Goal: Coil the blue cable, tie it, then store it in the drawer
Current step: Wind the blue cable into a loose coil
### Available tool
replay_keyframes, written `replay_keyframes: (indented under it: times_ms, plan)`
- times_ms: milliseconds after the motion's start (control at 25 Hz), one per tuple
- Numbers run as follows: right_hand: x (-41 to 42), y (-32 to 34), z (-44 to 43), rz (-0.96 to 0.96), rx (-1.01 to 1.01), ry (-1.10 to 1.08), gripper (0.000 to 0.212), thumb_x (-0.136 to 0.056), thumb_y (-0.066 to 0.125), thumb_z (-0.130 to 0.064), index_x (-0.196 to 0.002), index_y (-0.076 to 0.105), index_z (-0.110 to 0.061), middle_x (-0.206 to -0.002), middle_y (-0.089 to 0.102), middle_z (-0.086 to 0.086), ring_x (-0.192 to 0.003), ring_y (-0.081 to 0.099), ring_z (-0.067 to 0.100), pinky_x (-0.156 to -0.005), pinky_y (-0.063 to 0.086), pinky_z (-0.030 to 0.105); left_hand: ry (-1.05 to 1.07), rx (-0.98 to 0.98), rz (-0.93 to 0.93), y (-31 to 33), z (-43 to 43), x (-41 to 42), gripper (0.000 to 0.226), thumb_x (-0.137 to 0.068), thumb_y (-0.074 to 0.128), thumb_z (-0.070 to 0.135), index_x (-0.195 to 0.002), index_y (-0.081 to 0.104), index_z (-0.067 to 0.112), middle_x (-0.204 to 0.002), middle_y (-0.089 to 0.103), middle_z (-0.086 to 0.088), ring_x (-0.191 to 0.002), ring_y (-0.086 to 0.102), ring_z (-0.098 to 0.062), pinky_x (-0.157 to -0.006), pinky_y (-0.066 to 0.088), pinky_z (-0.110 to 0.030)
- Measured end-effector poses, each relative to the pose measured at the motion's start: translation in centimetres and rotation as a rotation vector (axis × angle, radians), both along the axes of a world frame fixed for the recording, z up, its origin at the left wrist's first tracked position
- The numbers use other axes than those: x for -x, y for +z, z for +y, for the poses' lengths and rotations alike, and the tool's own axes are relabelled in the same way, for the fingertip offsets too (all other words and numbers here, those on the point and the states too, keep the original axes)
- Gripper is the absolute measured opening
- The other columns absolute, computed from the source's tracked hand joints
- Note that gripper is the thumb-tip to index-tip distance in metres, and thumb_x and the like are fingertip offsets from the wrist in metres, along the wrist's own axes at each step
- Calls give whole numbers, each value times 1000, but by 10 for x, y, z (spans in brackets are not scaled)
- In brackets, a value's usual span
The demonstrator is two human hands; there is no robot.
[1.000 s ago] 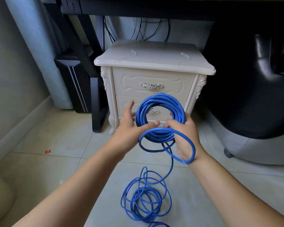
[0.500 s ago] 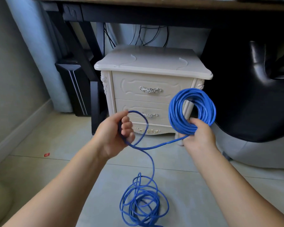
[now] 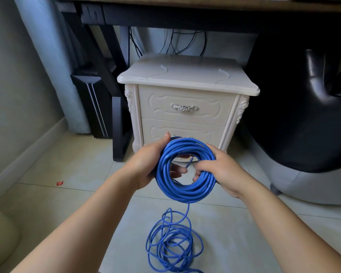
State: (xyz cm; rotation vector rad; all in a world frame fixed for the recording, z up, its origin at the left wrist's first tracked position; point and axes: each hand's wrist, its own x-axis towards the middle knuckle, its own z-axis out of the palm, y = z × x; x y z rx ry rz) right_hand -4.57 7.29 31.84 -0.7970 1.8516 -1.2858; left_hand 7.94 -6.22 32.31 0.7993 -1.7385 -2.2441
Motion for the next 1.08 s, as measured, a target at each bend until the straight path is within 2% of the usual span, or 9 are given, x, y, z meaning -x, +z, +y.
replay_keyframes:
  times_ms: [160,240,320,400,560,640,760,960,1080]
  plan:
    - [-1,0,-1,168,-37,42,39,-83,54,2,-111,56,-27,-65,65,9,-64,70,22,-72,56,38,-85,130,-40,2,-3,-3,59,-94,41,64,-94,70,12,-79,68,-12,-54,60,-26,-83,53,-57]
    - [-2,-3,-3,213,-57,32,47,-84,55,-3,-124,47,-27,-66,70,6,-68,72,22,-79,56,42,-180,227,14,3,-4,-6,47,-80,60,65,-85,71,20,-70,58,-7,-52,55,-22,-79,53,-58]
    - [-2,-4,-2,224,-70,33,69,-84,57,-7,-140,31,-39,-72,74,6,-73,73,20,-84,56,39,-254,298,57,2,-4,-6,30,-73,75,37,-98,71,22,-65,55,-1,-49,52,-19,-68,55,-46]
    - [0,-5,0,219,-63,72,66,-82,61,-11,-136,40,-41,-83,75,4,-80,73,18,-87,57,39,-248,346,33,1,-4,-5,42,-69,67,12,-111,67,16,-60,52,-3,-46,49,-19,-61,52,-36]
    - [12,-1,2,254,-101,122,44,-70,71,-63,-105,63,-39,-118,57,-6,-107,58,6,-94,45,27,-214,431,9,1,-11,-6,50,-63,55,4,-110,69,16,-55,45,-7,-44,46,-21,-58,46,-32]
    - [20,4,1,118,-62,52,68,-68,49,-86,-92,68,-25,-108,63,-9,-99,58,0,-85,40,19,-225,430,17,4,-14,-8,52,-63,54,4,-110,70,17,-57,44,-11,-44,46,-21,-59,46,-32]
    - [18,5,-1,62,21,8,54,-93,41,-62,-80,62,-14,-72,61,-2,-58,56,1,-54,43,8,-217,388,55,7,-14,-10,53,-63,53,2,-109,71,18,-60,42,-11,-42,43,-21,-54,45,-29]
    - [13,-2,-7,156,129,-26,45,-100,41,-46,-100,61,-6,-72,54,5,-61,51,15,-58,48,26,-110,347,126,10,-16,-12,52,-63,52,2,-108,73,18,-63,40,-12,-44,41,-22,-51,41,-27]
    - [10,-5,-8,45,169,-28,36,-100,41,-46,-104,66,-20,-74,59,-1,-55,52,18,-44,43,30,19,352,163,10,-26,-16,54,-63,52,2,-110,73,19,-60,42,-11,-45,41,-22,-53,40,-30]
